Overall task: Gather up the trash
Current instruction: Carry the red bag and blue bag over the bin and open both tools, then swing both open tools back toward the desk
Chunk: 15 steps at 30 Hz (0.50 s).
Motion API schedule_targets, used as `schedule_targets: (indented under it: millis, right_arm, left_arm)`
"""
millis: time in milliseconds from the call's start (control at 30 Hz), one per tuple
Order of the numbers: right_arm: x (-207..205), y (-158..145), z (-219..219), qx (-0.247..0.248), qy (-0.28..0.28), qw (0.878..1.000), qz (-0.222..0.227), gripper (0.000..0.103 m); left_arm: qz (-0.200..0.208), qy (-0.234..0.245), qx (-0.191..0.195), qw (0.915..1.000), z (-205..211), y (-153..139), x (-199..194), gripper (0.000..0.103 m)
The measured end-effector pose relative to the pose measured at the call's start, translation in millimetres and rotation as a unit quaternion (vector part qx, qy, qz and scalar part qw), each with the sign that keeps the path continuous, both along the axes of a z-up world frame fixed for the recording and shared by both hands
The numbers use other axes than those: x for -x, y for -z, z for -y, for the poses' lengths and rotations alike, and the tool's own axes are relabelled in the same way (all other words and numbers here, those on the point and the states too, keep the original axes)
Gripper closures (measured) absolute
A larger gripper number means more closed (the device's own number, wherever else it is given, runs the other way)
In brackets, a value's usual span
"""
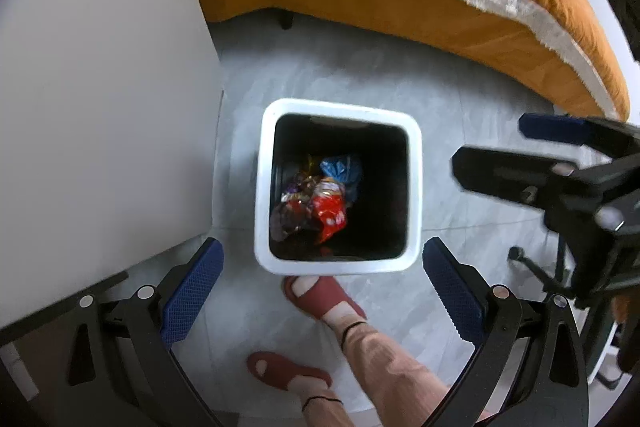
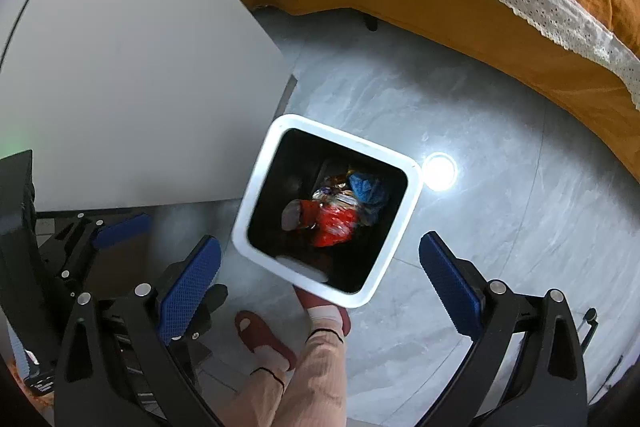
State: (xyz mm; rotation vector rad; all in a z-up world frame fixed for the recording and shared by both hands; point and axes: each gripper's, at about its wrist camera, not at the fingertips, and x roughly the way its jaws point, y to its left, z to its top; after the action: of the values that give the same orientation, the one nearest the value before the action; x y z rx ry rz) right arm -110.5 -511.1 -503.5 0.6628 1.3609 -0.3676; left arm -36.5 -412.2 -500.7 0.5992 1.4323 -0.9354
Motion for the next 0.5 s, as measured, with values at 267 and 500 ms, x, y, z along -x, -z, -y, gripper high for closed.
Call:
schedule_targets:
  millis: [267,500]
  right_arm:
    - [1.1,-85.6,-10.7,0.027,0.0,0.999,0.046,0.004]
    - [5.3,-198.5,-31.0,0.129,-0.019,0.984,0.12,0.004]
  left_arm:
    - [0.064,-0.012,0.042,0.997,0.9,-99.0,0.0,0.005]
    - [0.11,-0.051,0.093,0.9883,-12.5,-205.8,-9.0,0.005]
